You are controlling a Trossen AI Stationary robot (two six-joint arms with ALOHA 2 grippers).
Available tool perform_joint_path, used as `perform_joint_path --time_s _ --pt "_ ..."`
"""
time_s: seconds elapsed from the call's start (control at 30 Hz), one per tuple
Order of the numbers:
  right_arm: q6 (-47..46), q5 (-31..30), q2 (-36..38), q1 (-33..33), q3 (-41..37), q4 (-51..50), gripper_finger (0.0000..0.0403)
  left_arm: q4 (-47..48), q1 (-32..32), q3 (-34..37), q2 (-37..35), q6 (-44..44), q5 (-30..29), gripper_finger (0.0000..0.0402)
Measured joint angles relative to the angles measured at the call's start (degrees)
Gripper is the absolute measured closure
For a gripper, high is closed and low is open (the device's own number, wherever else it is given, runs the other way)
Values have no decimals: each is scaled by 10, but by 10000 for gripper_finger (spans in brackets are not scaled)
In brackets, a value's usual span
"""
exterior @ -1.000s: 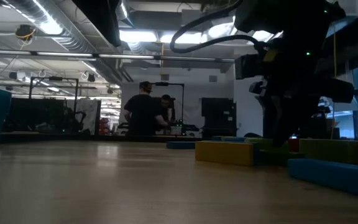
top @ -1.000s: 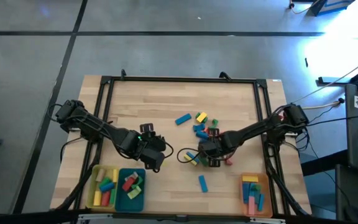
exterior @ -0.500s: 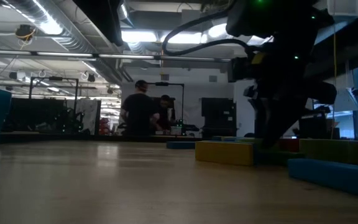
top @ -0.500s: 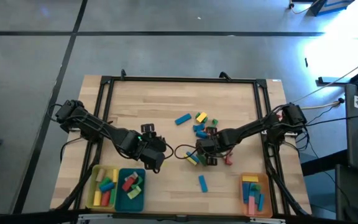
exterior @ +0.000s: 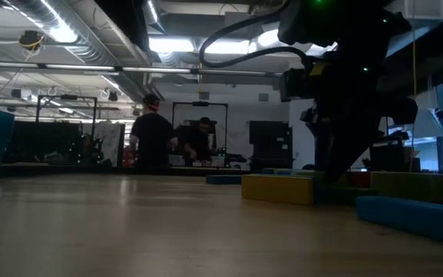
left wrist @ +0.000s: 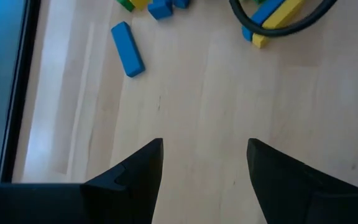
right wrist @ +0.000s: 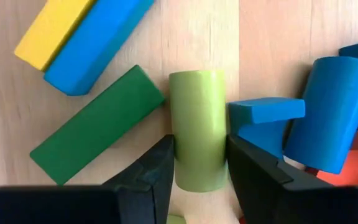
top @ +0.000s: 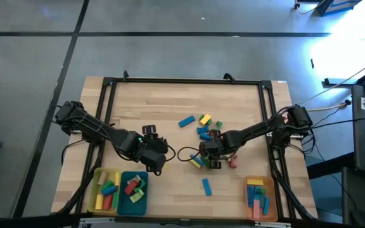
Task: Sort blocks by size
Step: Put the light green cylindrical block into the yellow bin
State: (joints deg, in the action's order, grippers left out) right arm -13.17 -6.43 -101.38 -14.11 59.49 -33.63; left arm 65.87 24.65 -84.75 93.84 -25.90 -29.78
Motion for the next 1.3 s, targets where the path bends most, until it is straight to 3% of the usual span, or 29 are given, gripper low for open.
perform_joint_path --time_s 0.43,0.87,1.0,1.17,1.3 --pt "-4 26 -5 4 0 27 258 12 19 0 -41 -53 0 192" --pt "-20 29 -9 4 -2 23 186 12 20 0 -41 -52 0 192" --pt "-16 28 -14 4 -1 24 204 12 20 0 -41 -52 0 192" --pt "-15 30 -20 3 0 25 263 14 21 0 -44 -52 0 192" --pt "-15 37 -20 4 19 -2 270 16 21 0 -46 -58 -2 192"
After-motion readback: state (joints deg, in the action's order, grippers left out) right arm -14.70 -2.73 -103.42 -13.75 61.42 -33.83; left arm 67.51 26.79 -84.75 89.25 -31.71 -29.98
